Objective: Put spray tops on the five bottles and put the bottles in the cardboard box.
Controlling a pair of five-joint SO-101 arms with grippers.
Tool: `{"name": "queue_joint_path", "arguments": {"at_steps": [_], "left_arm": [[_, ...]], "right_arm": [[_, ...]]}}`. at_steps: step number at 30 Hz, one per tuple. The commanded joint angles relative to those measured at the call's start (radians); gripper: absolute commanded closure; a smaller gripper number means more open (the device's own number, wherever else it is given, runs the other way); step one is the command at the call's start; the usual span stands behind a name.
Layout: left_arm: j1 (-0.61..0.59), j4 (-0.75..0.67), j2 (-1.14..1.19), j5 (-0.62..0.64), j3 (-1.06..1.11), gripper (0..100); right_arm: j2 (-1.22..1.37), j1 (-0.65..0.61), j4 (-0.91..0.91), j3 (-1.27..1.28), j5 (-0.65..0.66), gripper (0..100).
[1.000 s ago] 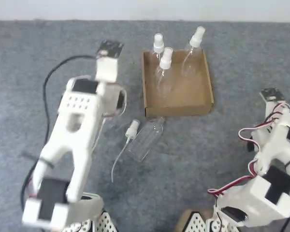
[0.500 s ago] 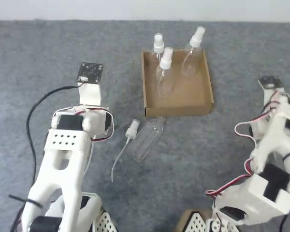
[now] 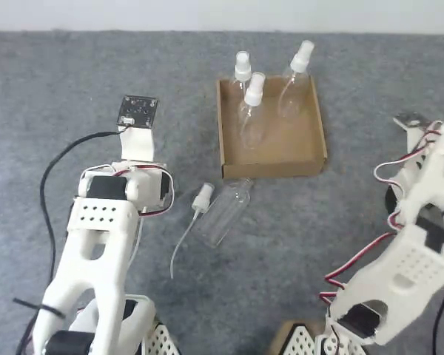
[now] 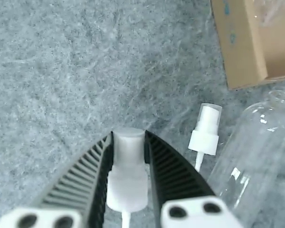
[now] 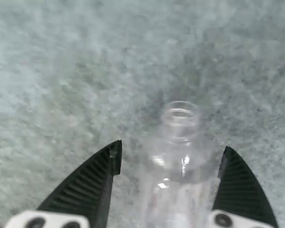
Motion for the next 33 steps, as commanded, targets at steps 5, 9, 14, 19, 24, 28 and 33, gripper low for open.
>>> {"name": "queue_joint_path", "arguments": {"at_steps": [5,9,14,19,24,28,33], "left_arm": [[-0.002,-0.021,-0.041,0.009,-0.002,99],[-0.002,-0.021,-0.041,0.009,-0.001,99],[-0.003,-0.021,-0.041,0.009,-0.001,99],[-0.002,-0.021,-0.048,0.009,-0.002,99],[0.009,-0.020,-0.051,0.009,-0.073,99],[0.009,0.061,-0.051,0.009,-0.191,99],[0.003,0.130,-0.058,0.015,-0.320,99]], "right_arm": [[0.045,0.067,0.013,-0.098,0.061,73.5],[0.050,0.062,0.013,-0.098,0.061,76.3],[0.045,0.061,0.013,-0.098,0.077,99.6],[-0.027,0.059,0.079,-0.135,0.123,99.4],[-0.240,-0.030,0.067,-0.092,-0.064,99.3],[-0.490,-0.197,-0.016,0.091,-0.215,99.3],[-0.880,-0.536,-0.216,0.443,-0.414,99.3]]}}
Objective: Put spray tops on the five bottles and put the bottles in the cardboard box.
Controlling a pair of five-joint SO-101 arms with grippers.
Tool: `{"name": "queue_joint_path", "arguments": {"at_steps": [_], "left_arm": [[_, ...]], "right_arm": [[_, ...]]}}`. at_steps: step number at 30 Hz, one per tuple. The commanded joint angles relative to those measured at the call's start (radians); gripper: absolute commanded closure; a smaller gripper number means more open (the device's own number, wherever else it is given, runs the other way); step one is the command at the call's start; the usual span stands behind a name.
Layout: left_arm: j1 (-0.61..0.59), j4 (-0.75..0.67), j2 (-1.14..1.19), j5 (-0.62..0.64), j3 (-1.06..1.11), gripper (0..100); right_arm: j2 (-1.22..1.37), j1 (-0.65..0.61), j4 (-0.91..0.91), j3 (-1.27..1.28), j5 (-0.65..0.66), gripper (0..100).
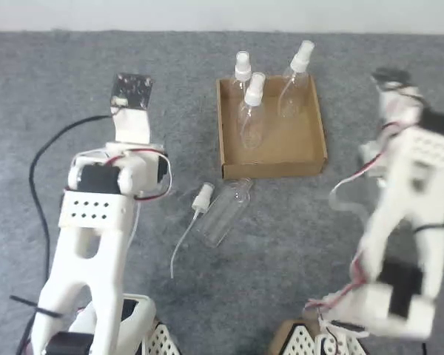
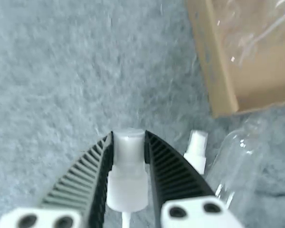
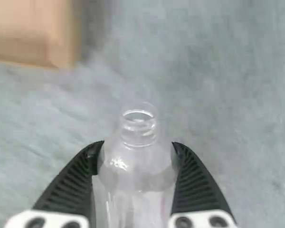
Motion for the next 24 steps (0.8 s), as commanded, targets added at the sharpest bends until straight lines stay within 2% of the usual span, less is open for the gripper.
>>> {"name": "queue_joint_path", "arguments": {"at_steps": [1,6,10,12,19,24], "left_arm": [[-0.002,0.029,-0.066,0.018,-0.113,99],[-0.002,0.025,-0.299,0.018,-0.108,99],[-0.002,0.002,-0.486,0.020,-0.114,99],[-0.002,-0.044,-0.534,0.061,-0.114,99],[0.000,-0.279,-0.592,0.381,-0.108,99],[0.002,-0.362,-0.545,0.488,-0.105,99]], "right_arm": [[-0.427,-0.343,-0.200,0.299,-0.180,99.3],[-0.656,-0.685,-0.389,0.546,-0.295,99.3],[-0.680,-0.865,-0.478,0.595,-0.310,99.3],[-0.682,-0.941,-0.530,0.631,-0.311,99.3],[-0.693,-1.073,-0.687,0.798,-0.345,99.3],[-0.693,-1.104,-0.690,0.813,-0.350,99.3]]}}
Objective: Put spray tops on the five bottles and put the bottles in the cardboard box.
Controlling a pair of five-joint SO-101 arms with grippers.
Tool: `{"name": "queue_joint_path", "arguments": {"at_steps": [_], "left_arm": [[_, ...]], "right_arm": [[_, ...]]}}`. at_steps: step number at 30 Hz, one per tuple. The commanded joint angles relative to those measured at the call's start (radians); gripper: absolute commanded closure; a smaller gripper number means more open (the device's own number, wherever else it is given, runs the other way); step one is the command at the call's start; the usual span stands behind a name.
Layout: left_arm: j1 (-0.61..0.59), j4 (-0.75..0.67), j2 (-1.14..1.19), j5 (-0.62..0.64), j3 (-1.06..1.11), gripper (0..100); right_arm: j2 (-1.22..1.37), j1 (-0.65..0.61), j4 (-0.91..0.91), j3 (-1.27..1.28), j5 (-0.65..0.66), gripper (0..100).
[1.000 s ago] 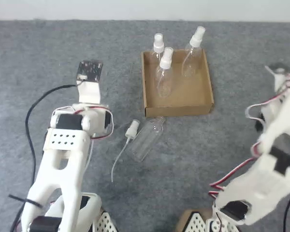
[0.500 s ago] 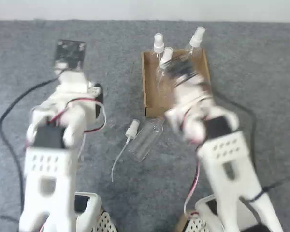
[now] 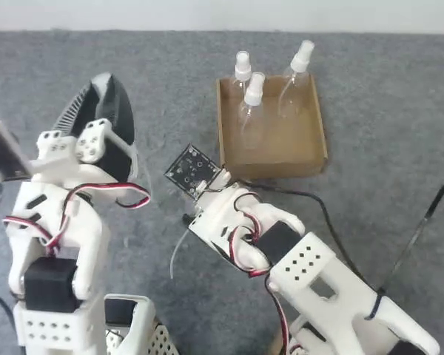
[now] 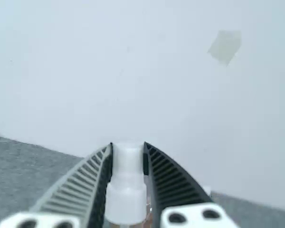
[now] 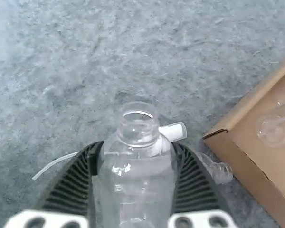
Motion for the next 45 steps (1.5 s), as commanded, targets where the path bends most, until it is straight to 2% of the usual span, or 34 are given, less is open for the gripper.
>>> {"name": "queue_joint_path", "arguments": {"at_steps": [1,7,15,30,35,38,42,45], "left_arm": [[0.000,-0.068,0.048,0.083,-0.047,99],[0.003,-0.144,0.127,0.164,0.024,99],[-0.002,-0.245,0.133,0.163,0.156,99],[0.009,-0.241,0.126,0.161,0.282,99],[0.031,-0.149,0.124,0.091,0.282,99],[0.064,-0.101,0.124,0.000,0.291,99],[0.098,-0.046,0.124,-0.041,0.283,99],[0.117,-0.038,0.124,-0.081,0.291,99]], "right_arm": [[-0.048,-0.028,-0.027,-0.008,-0.012,99.3],[-0.048,-0.028,-0.027,-0.008,-0.014,99.3],[-0.048,-0.028,-0.027,-0.008,-0.014,99.3],[-0.048,-0.028,-0.031,-0.008,-0.006,99.3],[-0.051,0.007,-0.039,-0.008,-0.011,99.3],[-0.051,0.036,-0.125,0.009,-0.028,99.3],[-0.051,0.048,-0.409,0.153,-0.132,99.3],[-0.051,0.048,-0.608,0.261,-0.132,99.3]]}}
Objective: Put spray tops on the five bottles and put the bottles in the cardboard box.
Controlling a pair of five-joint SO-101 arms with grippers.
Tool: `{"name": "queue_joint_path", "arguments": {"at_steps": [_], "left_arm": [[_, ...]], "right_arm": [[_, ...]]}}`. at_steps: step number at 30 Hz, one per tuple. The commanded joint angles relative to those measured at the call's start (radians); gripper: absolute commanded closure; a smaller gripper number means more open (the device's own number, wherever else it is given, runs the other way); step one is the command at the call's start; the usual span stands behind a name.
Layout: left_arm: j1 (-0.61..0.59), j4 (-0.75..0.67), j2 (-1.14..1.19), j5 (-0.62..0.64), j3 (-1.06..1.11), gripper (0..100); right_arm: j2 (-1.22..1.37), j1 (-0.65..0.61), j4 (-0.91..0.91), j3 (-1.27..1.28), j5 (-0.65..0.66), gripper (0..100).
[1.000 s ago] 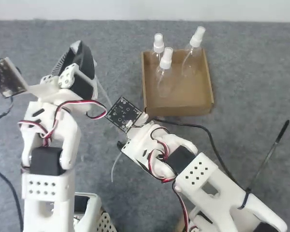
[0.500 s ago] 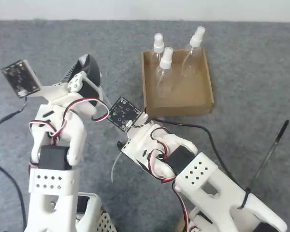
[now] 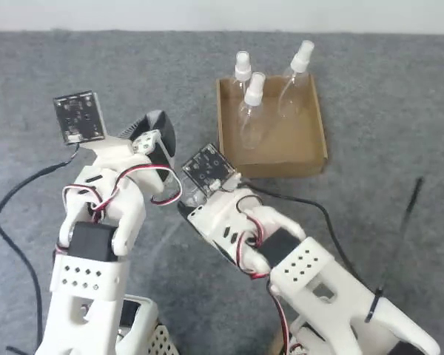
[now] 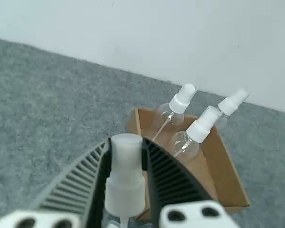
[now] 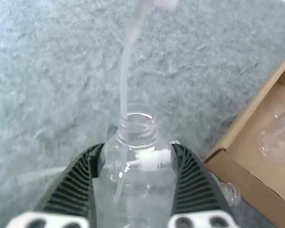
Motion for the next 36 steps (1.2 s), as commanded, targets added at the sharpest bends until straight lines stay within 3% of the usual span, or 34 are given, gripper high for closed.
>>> {"name": "queue_joint_path", "arguments": {"at_steps": [1,8,12,17,22,28,36], "left_arm": [[0.017,0.009,-0.006,-0.038,-0.004,99],[0.028,0.048,-0.006,-0.049,-0.007,99],[0.078,0.104,-0.006,-0.193,-0.015,99],[0.109,0.186,-0.006,-0.265,-0.015,99],[0.104,0.196,-0.006,-0.267,-0.016,98],[0.098,0.204,-0.006,-0.236,-0.036,86],[-0.041,0.296,0.003,-0.215,-0.278,83]], "right_arm": [[-0.050,0.021,-0.312,0.107,-0.026,99.3],[-0.050,0.021,-0.377,0.135,-0.032,99.3],[-0.050,0.028,-0.377,0.138,-0.032,99.3],[-0.050,0.047,-0.375,0.140,-0.032,99.3],[-0.050,0.047,-0.371,0.140,-0.034,99.3],[-0.050,0.047,-0.369,0.140,-0.034,99.3],[-0.050,0.047,-0.367,0.140,-0.034,99.3]]}}
